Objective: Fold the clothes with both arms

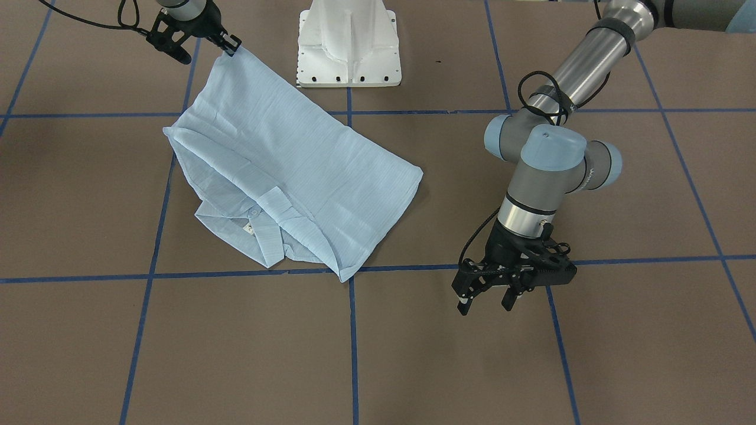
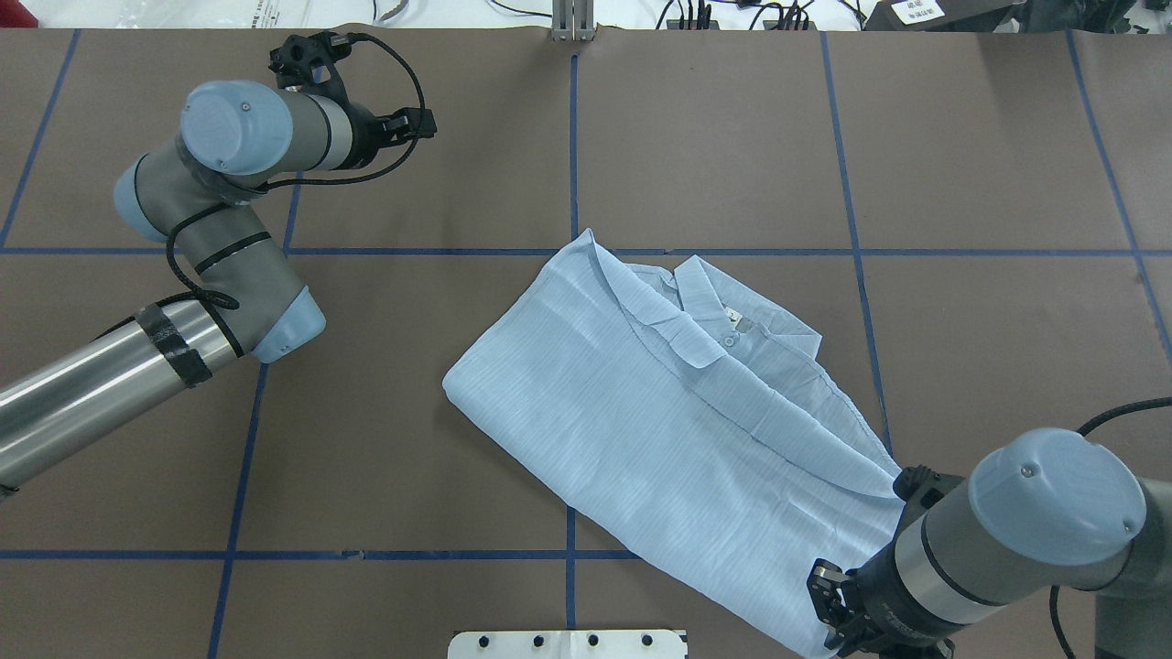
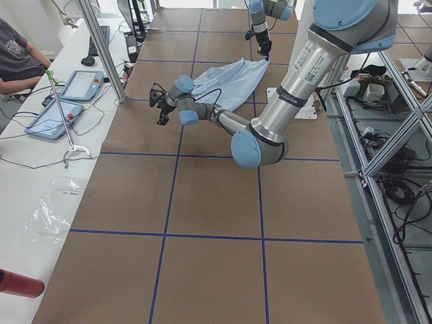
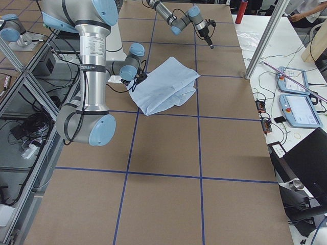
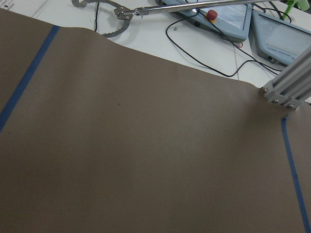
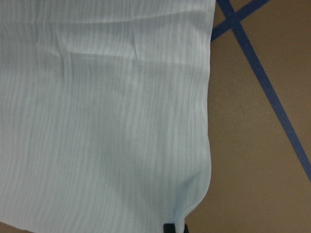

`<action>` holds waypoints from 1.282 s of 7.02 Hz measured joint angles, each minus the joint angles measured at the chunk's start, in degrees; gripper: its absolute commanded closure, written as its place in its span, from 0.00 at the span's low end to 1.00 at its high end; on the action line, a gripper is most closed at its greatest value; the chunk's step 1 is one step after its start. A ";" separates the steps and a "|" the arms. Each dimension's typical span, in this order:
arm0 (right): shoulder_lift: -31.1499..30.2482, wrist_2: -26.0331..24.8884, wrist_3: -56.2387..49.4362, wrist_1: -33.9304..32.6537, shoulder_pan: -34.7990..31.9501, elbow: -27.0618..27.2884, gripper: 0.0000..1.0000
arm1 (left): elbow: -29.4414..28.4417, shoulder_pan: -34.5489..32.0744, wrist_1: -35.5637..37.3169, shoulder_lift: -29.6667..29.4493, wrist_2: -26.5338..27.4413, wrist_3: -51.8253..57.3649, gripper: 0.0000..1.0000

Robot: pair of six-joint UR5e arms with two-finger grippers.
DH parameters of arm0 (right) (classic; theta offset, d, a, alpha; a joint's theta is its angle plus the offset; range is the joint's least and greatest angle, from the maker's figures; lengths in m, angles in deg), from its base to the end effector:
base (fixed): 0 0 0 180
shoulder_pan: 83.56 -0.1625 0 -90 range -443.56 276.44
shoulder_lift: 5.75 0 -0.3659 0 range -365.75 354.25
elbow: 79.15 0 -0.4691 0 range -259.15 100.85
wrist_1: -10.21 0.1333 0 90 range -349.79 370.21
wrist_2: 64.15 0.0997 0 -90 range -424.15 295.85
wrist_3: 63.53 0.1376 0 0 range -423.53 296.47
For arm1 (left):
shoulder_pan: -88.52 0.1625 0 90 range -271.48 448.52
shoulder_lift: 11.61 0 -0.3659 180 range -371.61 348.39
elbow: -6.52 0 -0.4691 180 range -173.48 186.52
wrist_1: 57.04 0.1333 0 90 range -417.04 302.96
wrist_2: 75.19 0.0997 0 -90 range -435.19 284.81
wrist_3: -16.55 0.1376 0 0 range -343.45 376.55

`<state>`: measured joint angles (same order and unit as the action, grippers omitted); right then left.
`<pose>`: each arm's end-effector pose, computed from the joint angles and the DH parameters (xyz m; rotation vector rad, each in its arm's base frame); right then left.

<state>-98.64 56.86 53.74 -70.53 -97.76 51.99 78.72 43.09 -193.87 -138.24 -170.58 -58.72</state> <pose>-0.4735 -0.1842 0.2437 -0.6023 -0.7502 0.4435 0.4955 -0.6745 0.2704 0.5059 1.0415 -0.4214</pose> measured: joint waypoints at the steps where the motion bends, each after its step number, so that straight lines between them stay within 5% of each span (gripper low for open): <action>1: -0.38 0.32 0.04 0.00 0.66 0.18 0.00 | 0.71 0.30 0.04 0.30 -0.06 -0.03 0.00; 3: -0.49 1.99 0.04 -0.05 -0.57 2.20 0.00 | 5.24 0.93 0.65 2.63 -0.62 -0.83 0.00; 5: 2.47 6.45 -0.39 0.02 -9.31 1.99 0.00 | 15.22 2.33 1.01 9.23 -5.90 -7.96 0.00; 7: 12.25 7.20 -3.16 0.05 -20.08 -6.68 0.00 | 25.03 8.94 1.04 16.20 -7.90 -17.87 0.00; 9: 17.29 7.00 -9.15 0.06 -26.51 -12.59 0.00 | 27.81 16.14 1.10 18.92 -6.52 -25.52 0.01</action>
<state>-81.36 63.86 44.59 -70.47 -124.27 39.40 106.53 59.23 -192.77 -119.32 -177.10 -84.24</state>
